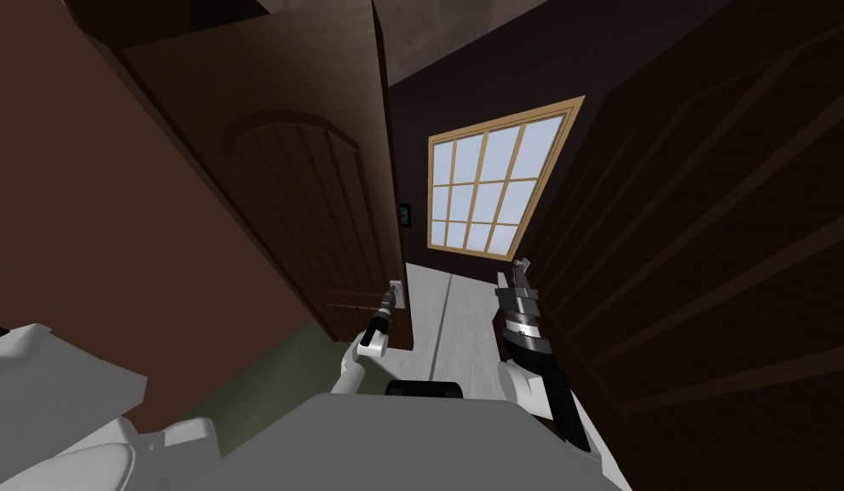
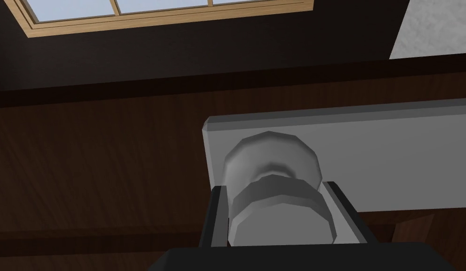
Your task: Push the door open
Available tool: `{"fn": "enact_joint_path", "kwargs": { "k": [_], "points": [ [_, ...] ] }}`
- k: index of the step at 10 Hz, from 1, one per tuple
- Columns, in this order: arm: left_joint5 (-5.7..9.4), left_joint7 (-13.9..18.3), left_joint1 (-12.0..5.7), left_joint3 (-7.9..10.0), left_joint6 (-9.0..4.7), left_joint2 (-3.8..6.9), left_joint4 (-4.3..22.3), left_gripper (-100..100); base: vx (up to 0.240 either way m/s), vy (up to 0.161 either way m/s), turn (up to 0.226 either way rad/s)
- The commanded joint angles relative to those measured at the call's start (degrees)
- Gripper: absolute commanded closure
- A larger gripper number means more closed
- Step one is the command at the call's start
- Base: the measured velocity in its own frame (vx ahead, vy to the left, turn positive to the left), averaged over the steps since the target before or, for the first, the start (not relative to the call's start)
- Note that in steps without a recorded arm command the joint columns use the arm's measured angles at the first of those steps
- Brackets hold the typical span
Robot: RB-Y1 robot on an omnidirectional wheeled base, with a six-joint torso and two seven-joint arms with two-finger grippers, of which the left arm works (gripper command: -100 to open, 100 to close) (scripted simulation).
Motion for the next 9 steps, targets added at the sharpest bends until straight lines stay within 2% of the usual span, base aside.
{"fn": "enact_joint_path", "kwargs": {
  "k": [1, 5, 9],
  "points": [
    [0.10, -0.2, -0.16, 0.90, 0.00, 0.55, 0.2, 100, 0.098, -0.048, 0.037],
    [0.34, -0.6, -0.52, 2.87, 0.01, 1.39, 0.6, 100, 0.158, -0.068, 0.049],
    [0.65, -1.1, -1.01, 5.59, 0.01, 2.08, 1.1, 100, 0.187, -0.093, 0.068]
  ]
}}
